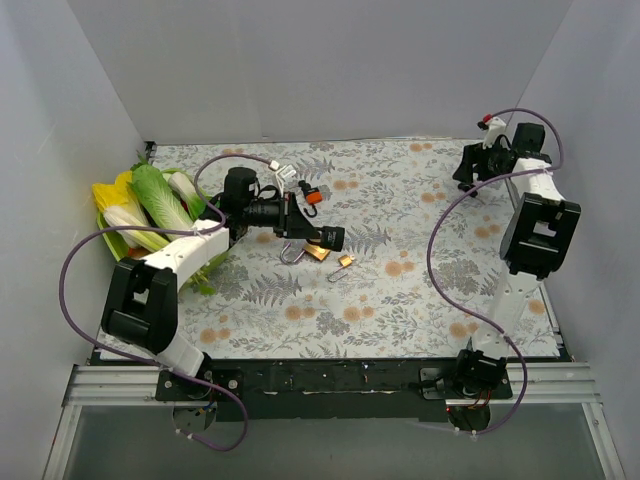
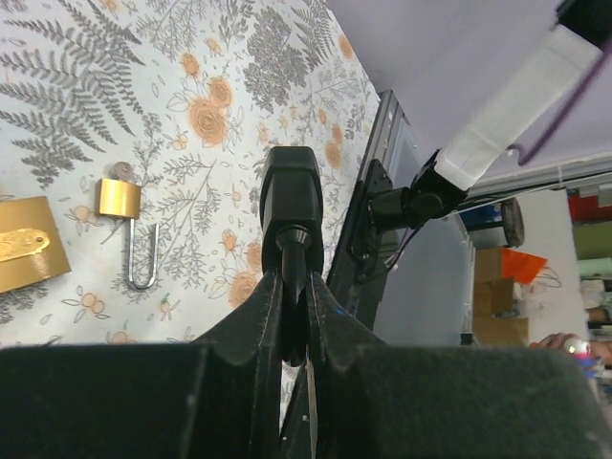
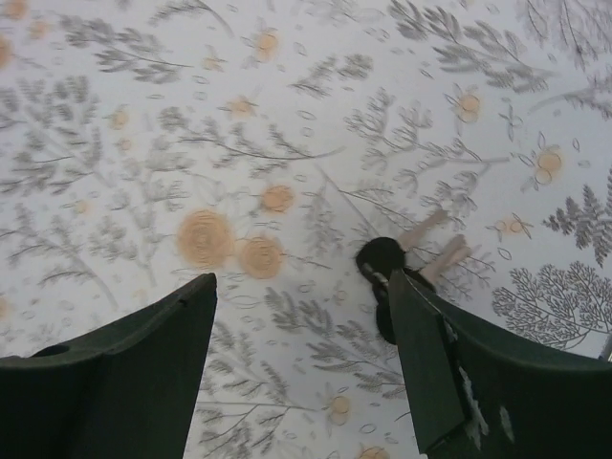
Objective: Lock with the key
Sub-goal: Place the key at the center of the board, then place the lock at the center of the board.
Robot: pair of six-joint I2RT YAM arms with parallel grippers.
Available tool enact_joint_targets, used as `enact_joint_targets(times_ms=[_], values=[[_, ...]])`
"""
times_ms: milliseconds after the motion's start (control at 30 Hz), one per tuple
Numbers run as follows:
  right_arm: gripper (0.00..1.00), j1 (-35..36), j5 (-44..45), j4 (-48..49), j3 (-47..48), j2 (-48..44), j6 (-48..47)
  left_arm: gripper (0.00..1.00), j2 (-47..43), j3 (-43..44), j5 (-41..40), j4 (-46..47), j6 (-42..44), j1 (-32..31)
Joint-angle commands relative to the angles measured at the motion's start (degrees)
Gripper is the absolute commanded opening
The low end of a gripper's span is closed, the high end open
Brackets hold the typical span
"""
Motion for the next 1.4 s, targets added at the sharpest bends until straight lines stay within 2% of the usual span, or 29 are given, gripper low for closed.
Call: enact_joint_targets(times_ms=[0,100,200,267,333,400,433,500,633,700,800,1067,1367], values=[[0.80,5.7,-6.4,-2.4,-7.8,-18.1,-10.2,0.00,0.1,4.6,2.6,0.9,-5.5,-2.3],[0.80,11.3,-8.9,-5.9,-16.3,-28.7,-15.6,0.00,1.1,5.3,2.7,-1.3,-8.0,-3.6],[0.85,19.4,-7.2,-7.1,-24.8,-40.2,-17.2,0.00,1.7,5.6,3.0,-1.7,-10.2,-4.4],[0.87,25.3,-5.5,-8.2,-28.4,-43.4,-17.2,0.00,1.7,5.6,3.0,-2.2,-10.9,-5.0],[0.91,28.3,-5.8,-9.6,-29.9,-47.4,-17.0,0.00,2.0,6.0,3.2,-3.1,-11.2,-5.4],[0.93,29.8,-10.8,-9.7,-32.2,-50.6,-17.0,0.00,2.3,6.3,3.4,-3.9,-11.5,-5.6],[0.93,29.8,-11.4,-4.9,-33.7,-51.6,-11.2,0.00,2.3,6.5,2.4,-4.4,-11.5,-5.9],[0.94,29.9,-10.5,-2.8,-35.1,-53.2,-7.2,0.00,2.3,7.9,-0.3,-7.8,-10.8,-6.1],[0.95,30.2,-15.2,-7.4,-33.9,-52.9,-11.8,0.00,2.5,10.2,-5.4,-11.4,-8.7,-8.2],[0.96,32.6,-12.7,-10.2,-33.5,-52.4,-13.5,0.00,2.5,11.2,-7.8,-12.8,-7.9,-9.5],[0.96,37.3,-7.5,-12.9,-34.5,-52.9,-17.2,0.00,2.8,11.4,-7.6,-12.9,-8.9,-11.0],[0.98,46.7,1.0,-8.3,-40.9,-55.7,-17.4,0.00,3.0,11.9,-6.1,-11.1,-11.9,-12.0],[0.98,50.2,1.9,-6.7,-44.6,-55.6,-17.0,0.00,1.5,9.9,-4.0,-7.8,-13.6,-12.0]])
